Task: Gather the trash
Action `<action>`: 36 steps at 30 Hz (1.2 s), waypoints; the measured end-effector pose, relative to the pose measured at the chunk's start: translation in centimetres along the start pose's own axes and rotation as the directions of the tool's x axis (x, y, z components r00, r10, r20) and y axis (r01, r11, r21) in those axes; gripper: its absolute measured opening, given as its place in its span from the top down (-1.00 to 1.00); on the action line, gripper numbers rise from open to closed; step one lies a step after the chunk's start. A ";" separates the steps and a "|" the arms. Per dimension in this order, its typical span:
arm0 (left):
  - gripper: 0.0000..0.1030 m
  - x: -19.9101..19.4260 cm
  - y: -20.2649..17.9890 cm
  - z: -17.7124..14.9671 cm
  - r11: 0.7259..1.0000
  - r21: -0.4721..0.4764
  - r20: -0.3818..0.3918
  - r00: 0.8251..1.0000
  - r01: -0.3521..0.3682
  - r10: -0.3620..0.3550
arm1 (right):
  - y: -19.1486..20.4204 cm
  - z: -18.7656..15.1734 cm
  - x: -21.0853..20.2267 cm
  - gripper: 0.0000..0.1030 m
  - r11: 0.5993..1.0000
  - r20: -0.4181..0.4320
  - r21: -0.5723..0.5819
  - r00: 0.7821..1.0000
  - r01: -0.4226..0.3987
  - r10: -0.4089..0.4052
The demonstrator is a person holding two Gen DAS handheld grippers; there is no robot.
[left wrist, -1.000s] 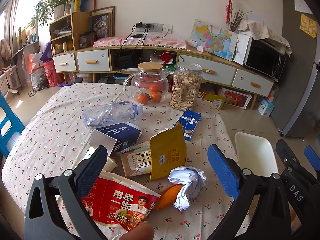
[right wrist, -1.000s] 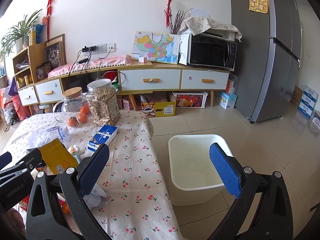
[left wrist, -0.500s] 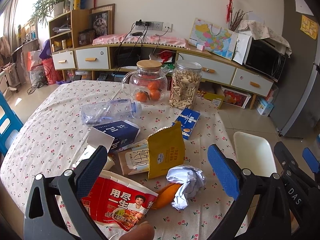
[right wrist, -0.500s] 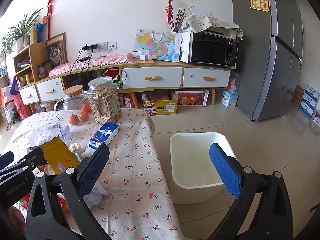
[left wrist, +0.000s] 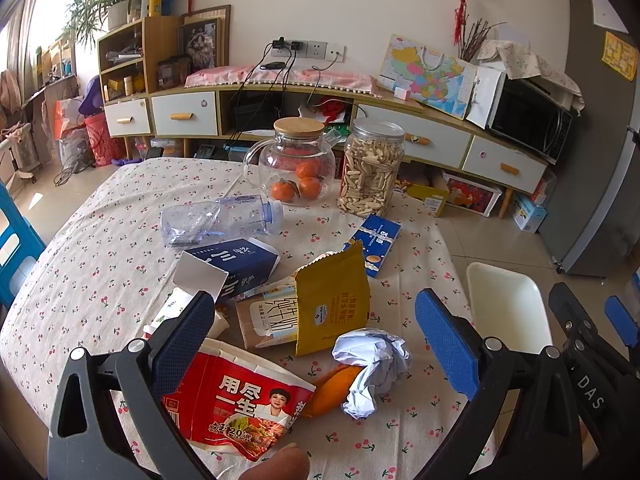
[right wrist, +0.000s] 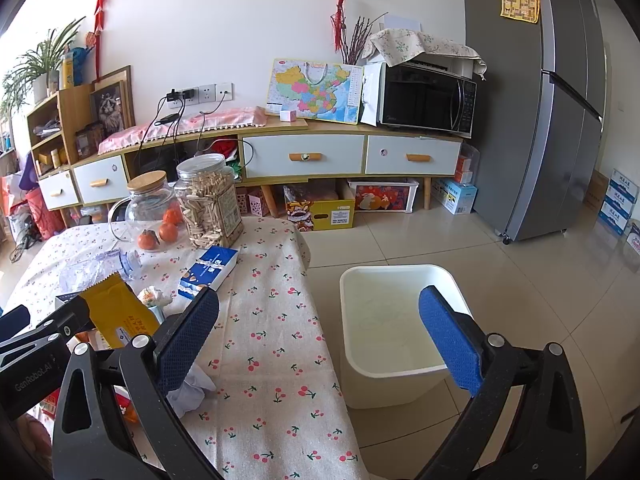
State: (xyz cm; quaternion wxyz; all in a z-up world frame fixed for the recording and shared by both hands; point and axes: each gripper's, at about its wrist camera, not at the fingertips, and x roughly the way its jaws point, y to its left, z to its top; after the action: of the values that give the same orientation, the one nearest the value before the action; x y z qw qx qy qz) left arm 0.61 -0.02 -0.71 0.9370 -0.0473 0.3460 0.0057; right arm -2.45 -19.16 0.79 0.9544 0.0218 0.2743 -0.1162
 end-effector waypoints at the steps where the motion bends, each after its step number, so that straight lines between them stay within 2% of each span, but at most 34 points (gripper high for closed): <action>1: -0.89 0.0 0.0 0.0 1.000 0.000 0.000 1.000 0.000 0.000 | 0.0 0.0 0.0 -0.87 1.000 0.000 0.000 1.000 0.000 0.000; 36: -0.89 0.4 0.2 -0.3 1.000 -0.007 -0.018 1.000 -0.006 0.006 | 0.0 0.0 0.1 -0.87 1.000 -0.004 -0.001 1.000 -0.001 0.001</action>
State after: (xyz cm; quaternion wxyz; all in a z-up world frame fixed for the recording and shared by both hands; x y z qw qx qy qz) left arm 0.75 0.12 -1.22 0.9337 -0.0496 0.3544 0.0091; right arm -2.38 -19.18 0.76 0.9538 0.0216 0.2764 -0.1154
